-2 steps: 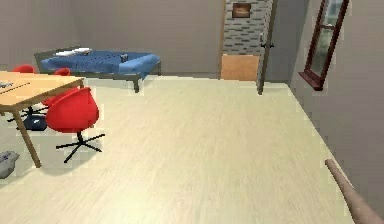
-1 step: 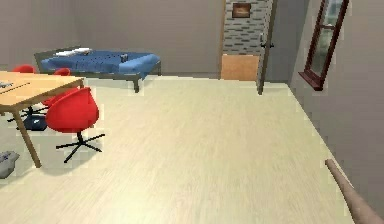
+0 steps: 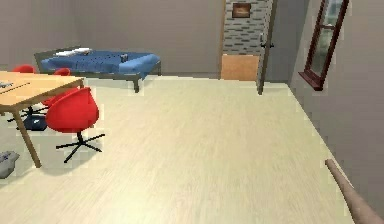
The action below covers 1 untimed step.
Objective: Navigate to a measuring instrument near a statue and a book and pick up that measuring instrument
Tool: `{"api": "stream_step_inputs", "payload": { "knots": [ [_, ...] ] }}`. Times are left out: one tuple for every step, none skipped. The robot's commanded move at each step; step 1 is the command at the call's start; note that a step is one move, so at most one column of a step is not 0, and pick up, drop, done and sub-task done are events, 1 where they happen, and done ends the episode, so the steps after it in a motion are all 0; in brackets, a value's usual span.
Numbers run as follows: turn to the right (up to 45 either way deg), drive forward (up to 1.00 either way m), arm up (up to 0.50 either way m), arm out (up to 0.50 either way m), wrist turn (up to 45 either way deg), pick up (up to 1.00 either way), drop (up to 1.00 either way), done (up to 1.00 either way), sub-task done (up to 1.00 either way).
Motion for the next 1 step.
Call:
{"api": "stream_step_inputs", "payload": {
  "knots": [
    [0.0,0.0,0.0,0.0,45.0,0.0,0.0,0.0,0.0]
  ]
}}
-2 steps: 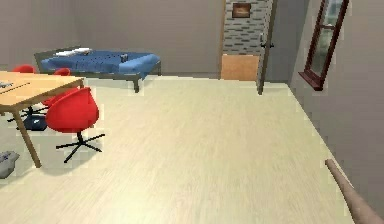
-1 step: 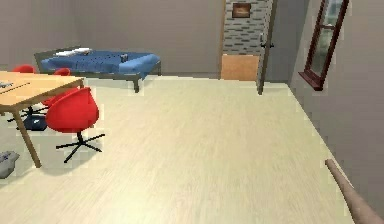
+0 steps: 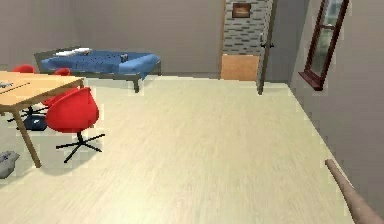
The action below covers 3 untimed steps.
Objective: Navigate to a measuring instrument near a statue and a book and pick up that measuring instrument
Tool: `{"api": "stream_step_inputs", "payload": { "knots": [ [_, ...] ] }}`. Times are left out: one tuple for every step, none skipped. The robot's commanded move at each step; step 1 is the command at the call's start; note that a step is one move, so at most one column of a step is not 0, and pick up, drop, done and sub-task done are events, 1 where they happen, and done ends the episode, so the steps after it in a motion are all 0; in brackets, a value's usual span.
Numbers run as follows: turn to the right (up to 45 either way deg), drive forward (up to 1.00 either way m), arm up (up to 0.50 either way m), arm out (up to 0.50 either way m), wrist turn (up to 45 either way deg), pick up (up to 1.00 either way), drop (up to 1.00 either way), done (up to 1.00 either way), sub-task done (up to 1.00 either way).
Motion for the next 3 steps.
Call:
{"api": "stream_step_inputs", "payload": {
  "knots": [
    [0.0,0.0,0.0,0.0,45.0,0.0,0.0,0.0,0.0],
    [0.0,0.0,0.0,0.0,45.0,0.0,0.0,0.0,0.0],
    [0.0,0.0,0.0,0.0,33.0,0.0,0.0,0.0,0.0]
  ]
}}
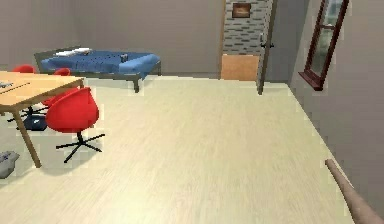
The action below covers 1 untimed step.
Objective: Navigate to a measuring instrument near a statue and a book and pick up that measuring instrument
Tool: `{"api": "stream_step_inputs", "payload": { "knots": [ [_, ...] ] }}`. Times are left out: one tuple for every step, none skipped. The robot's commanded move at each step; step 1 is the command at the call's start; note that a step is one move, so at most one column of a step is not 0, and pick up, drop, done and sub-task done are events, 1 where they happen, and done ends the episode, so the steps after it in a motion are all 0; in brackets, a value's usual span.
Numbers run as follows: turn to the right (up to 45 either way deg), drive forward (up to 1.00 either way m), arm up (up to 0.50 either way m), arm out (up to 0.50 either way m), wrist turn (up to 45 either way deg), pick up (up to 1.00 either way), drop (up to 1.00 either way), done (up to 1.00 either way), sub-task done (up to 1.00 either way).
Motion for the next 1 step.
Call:
{"api": "stream_step_inputs", "payload": {
  "knots": [
    [0.0,0.0,-0.2,0.0,0.0,0.0,0.0,0.0,0.0]
  ]
}}
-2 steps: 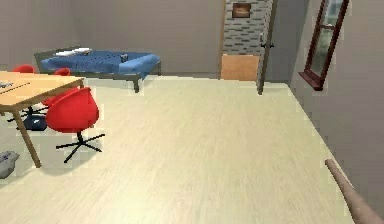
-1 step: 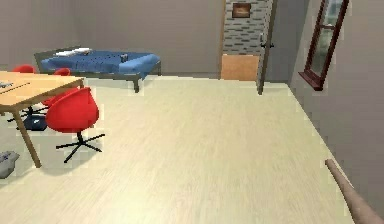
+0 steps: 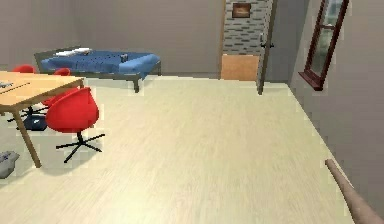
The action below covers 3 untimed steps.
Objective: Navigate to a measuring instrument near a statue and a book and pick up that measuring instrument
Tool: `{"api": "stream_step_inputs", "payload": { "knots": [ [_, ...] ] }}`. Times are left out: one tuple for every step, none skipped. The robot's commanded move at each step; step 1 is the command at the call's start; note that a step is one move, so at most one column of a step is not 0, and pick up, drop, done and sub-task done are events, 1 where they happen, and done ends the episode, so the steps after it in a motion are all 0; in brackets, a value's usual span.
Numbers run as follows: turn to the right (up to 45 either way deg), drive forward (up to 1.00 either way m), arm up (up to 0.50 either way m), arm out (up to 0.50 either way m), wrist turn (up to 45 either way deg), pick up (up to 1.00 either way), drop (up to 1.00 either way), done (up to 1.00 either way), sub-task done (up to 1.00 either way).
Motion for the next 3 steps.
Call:
{"api": "stream_step_inputs", "payload": {
  "knots": [
    [0.0,0.0,0.0,0.0,0.0,1.0,0.0,0.0,0.0],
    [0.0,0.0,0.1,0.0,0.0,0.0,0.0,0.0,0.0],
    [0.0,0.0,0.0,0.0,0.0,0.0,0.0,1.0,0.0]
  ]
}}
